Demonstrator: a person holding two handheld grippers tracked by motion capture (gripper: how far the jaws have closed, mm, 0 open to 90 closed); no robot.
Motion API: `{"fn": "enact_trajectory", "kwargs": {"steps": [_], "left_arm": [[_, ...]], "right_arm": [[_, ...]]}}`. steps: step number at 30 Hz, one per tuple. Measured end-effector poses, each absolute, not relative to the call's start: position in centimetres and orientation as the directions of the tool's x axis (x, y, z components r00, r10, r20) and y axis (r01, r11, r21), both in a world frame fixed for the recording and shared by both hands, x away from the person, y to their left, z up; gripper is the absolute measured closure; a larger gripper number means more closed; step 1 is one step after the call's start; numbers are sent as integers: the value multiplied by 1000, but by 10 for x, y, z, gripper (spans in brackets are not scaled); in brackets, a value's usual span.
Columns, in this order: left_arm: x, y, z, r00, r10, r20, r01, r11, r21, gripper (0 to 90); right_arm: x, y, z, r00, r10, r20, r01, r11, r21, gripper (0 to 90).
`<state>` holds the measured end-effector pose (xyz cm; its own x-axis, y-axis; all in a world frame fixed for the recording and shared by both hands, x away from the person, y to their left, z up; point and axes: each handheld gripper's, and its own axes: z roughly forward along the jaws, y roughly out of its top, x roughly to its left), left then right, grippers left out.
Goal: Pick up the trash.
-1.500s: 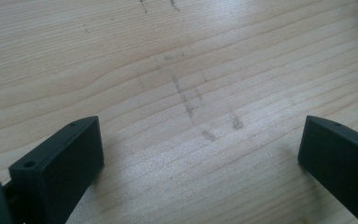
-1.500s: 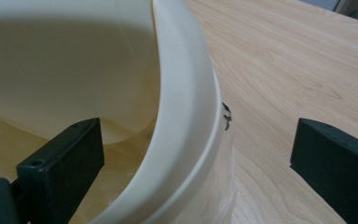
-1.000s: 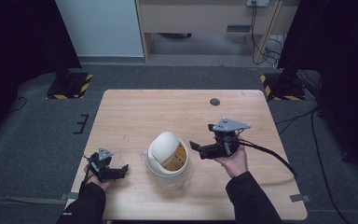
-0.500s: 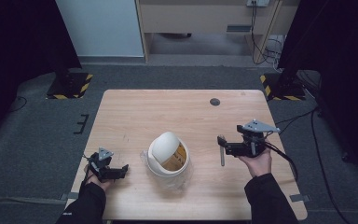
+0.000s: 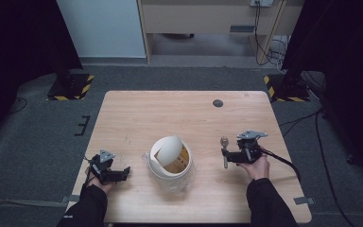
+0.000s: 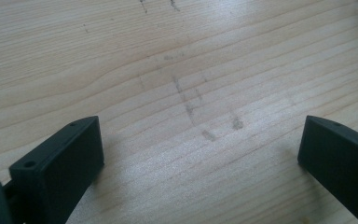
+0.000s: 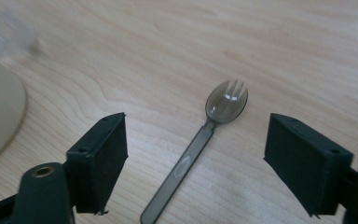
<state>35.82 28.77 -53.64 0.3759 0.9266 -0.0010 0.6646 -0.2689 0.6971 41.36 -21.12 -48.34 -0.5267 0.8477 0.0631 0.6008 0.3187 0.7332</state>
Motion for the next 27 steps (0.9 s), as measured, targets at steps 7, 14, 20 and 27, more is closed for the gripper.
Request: {"fn": "enact_trajectory", "kwargs": {"steps": [7,14,20,27], "left_arm": [[358,288,-536,376,927,-1,665,-269,697,0],[358,288,-536,376,927,-1,665,-269,697,0],[358,288,-536,376,927,-1,665,-269,697,0],[358,288,-536,376,927,-1,665,-269,697,0]], "right_arm": [[424,-205,-501,-529,848,36,644,373,668,320],[432,-198,-509,-534,845,25,652,392,649,447],[437,-194,-516,-535,845,14,665,411,623,529],[437,-193,-518,-558,830,5,656,437,615,694]]}}
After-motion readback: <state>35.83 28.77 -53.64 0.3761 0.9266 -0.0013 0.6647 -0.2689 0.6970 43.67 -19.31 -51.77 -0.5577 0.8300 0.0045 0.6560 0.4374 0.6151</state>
